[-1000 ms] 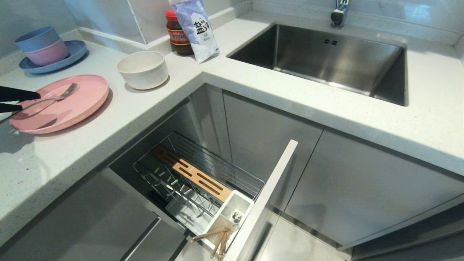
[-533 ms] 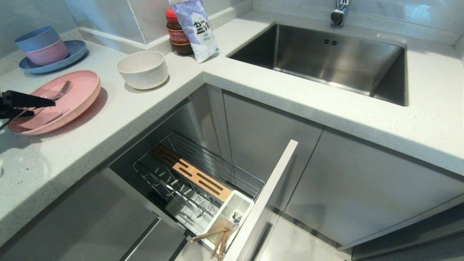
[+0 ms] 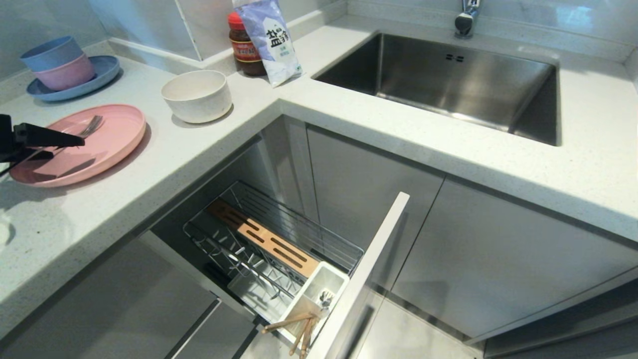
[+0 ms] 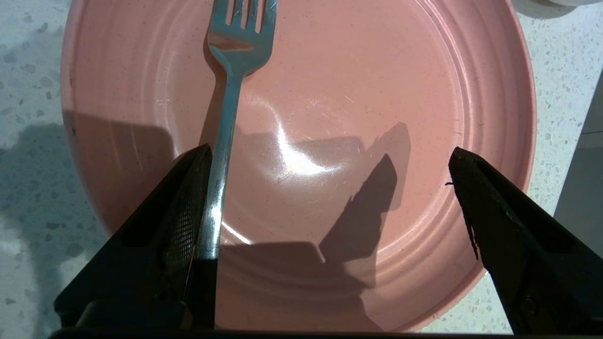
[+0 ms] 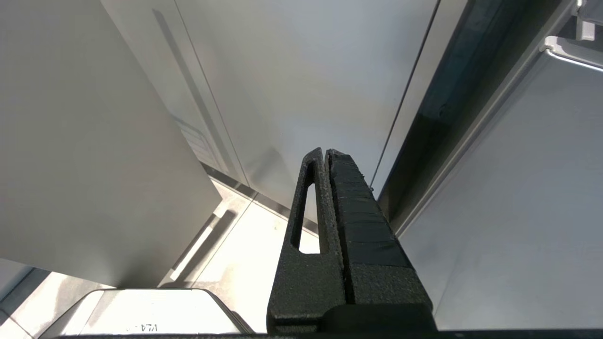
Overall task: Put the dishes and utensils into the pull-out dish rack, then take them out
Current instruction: Pick up the fork and place it in the cupboard
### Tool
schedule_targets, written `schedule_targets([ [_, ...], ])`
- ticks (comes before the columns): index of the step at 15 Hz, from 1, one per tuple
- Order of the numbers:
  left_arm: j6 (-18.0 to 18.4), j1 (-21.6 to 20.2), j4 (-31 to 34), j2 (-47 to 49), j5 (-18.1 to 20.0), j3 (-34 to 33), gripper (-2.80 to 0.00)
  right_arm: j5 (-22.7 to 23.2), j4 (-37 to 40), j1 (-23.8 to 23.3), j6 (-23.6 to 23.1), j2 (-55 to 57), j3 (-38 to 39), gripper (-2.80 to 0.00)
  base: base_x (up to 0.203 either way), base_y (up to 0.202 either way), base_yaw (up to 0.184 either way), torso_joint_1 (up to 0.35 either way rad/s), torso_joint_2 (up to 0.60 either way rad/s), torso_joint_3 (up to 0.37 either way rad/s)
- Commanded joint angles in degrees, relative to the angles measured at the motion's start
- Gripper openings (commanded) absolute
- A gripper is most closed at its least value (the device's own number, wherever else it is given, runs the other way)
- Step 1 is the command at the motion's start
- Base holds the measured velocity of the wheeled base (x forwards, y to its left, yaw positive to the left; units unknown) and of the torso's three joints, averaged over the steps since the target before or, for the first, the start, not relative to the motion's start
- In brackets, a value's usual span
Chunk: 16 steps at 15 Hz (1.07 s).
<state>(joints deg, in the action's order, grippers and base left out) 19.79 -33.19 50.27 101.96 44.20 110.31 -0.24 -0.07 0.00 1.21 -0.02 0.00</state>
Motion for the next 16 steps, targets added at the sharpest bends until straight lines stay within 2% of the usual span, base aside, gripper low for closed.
schedule_targets([
  [1, -0.3, 0.9, 0.2, 0.0, -2.6, 0.0, 0.0, 0.0, 0.0, 0.0, 0.0, -0.2, 0.1, -2.8, 0.0, 0.0, 0.0, 0.0, 0.0, 0.0],
  [6, -1.7, 2.9, 0.1, -0.1, -8.4, 0.1, 0.0, 0.0, 0.0, 0.0, 0.0, -0.2, 0.1, -2.8, 0.0, 0.0, 0.0, 0.0, 0.0, 0.0],
  [16, -2.1, 4.2, 0.4, -0.2, -9.3, 0.0, 0.0, 0.0, 0.0, 0.0, 0.0, -0.2, 0.1, -2.8, 0.0, 0.0, 0.0, 0.0, 0.0, 0.0],
])
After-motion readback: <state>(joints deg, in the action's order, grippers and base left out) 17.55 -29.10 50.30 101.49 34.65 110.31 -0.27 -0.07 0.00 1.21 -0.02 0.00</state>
